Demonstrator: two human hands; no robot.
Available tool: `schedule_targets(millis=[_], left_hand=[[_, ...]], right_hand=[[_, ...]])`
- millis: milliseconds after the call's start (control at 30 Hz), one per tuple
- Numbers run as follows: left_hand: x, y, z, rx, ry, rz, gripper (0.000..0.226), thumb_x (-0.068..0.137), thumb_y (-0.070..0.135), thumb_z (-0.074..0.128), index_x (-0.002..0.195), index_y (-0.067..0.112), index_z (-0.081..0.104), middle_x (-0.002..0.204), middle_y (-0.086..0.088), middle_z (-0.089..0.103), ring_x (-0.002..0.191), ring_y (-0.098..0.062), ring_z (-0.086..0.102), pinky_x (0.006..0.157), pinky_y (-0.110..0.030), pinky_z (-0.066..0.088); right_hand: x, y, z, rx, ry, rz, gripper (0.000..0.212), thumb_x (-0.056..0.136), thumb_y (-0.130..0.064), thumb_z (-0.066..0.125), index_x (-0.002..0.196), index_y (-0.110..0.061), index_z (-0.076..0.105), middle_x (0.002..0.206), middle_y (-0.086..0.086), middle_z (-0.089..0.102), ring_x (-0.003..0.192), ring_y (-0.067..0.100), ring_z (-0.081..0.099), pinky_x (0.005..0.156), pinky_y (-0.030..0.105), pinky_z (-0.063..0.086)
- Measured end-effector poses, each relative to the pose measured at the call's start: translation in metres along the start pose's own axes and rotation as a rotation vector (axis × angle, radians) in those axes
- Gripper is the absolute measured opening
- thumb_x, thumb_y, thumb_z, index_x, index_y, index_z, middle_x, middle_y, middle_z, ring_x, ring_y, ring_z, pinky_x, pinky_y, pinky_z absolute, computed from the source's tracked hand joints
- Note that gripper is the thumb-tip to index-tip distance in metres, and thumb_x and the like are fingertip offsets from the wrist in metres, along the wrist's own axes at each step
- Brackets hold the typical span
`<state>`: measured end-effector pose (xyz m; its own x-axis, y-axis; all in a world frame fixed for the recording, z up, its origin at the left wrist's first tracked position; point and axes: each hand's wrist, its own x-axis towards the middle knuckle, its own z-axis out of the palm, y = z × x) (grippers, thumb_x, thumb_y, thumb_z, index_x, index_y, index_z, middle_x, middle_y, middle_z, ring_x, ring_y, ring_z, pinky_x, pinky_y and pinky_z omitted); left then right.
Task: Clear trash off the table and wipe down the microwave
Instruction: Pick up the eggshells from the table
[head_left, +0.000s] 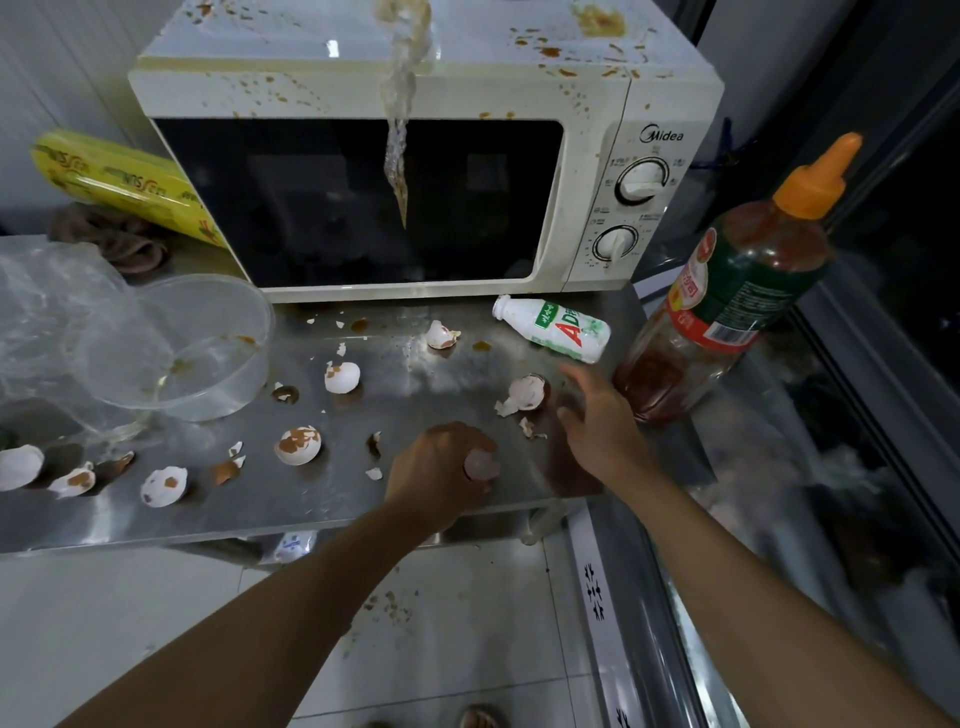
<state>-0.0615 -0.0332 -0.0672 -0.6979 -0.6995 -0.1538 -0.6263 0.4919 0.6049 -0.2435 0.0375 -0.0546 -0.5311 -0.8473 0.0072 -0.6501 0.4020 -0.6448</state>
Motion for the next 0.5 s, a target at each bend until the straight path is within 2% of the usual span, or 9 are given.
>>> schedule_targets(millis=[67,133,233,333,400,500], left_hand=[[0.001,-0.003,-0.003,-0.01,0.043,-0.025,0.04,0.075,0.022,0.074,0.113,0.023,0.062,0.117,0.002,0.062,0.107,-0.018,0.058,0.089,-0.037,0.051],[0.003,-0.007,-0.005,-0.005,0.082,-0.041,0.041,0.074,0.021,0.074,0.114,0.021,0.062,0.116,-0.001,0.064,0.105,-0.02,0.059,0.087,-0.037,0.052],[0.005,-0.012,-0.008,0.002,0.132,-0.053,0.039,0.073,0.024,0.076,0.11,0.019,0.064,0.109,-0.003,0.067,0.098,-0.021,0.062,0.081,-0.032,0.051],[0.007,-0.015,-0.009,-0.002,0.141,-0.062,0.037,0.071,0.025,0.077,0.106,0.02,0.065,0.105,-0.002,0.067,0.095,-0.021,0.062,0.078,-0.032,0.051],[0.008,-0.017,-0.01,-0.02,0.138,-0.062,0.036,0.071,0.023,0.077,0.104,0.02,0.065,0.104,-0.002,0.068,0.096,-0.022,0.062,0.08,-0.034,0.051],[0.009,-0.02,-0.011,-0.049,0.133,-0.061,0.035,0.071,0.021,0.077,0.104,0.019,0.065,0.103,-0.002,0.068,0.095,-0.022,0.062,0.081,-0.037,0.052]], right_hand=[[-0.004,0.002,0.001,-0.012,0.06,0.028,0.04,0.083,-0.003,0.063,0.122,-0.01,0.054,0.123,0.009,0.054,0.115,0.023,0.052,0.098,0.034,0.043],[-0.008,0.004,0.004,-0.025,0.077,0.039,0.029,0.079,-0.005,0.067,0.107,-0.011,0.061,0.108,0.007,0.058,0.097,0.02,0.056,0.083,0.026,0.045],[-0.014,0.004,0.012,-0.041,-0.003,0.002,0.021,0.074,-0.008,0.073,0.094,-0.013,0.068,0.099,0.003,0.06,0.077,0.011,0.052,0.063,0.005,0.033],[-0.015,0.0,0.022,-0.03,-0.057,-0.022,0.028,0.073,-0.007,0.074,0.1,-0.012,0.069,0.103,0.004,0.059,0.078,0.01,0.053,0.066,0.003,0.033],[-0.014,-0.002,0.028,-0.048,-0.05,-0.029,0.032,0.075,-0.006,0.072,0.106,-0.012,0.068,0.108,0.005,0.057,0.089,0.016,0.056,0.075,0.01,0.035],[-0.014,-0.004,0.035,-0.144,-0.012,-0.067,0.024,0.082,-0.007,0.065,0.107,-0.007,0.067,0.112,0.01,0.057,0.099,0.023,0.056,0.083,0.021,0.039]])
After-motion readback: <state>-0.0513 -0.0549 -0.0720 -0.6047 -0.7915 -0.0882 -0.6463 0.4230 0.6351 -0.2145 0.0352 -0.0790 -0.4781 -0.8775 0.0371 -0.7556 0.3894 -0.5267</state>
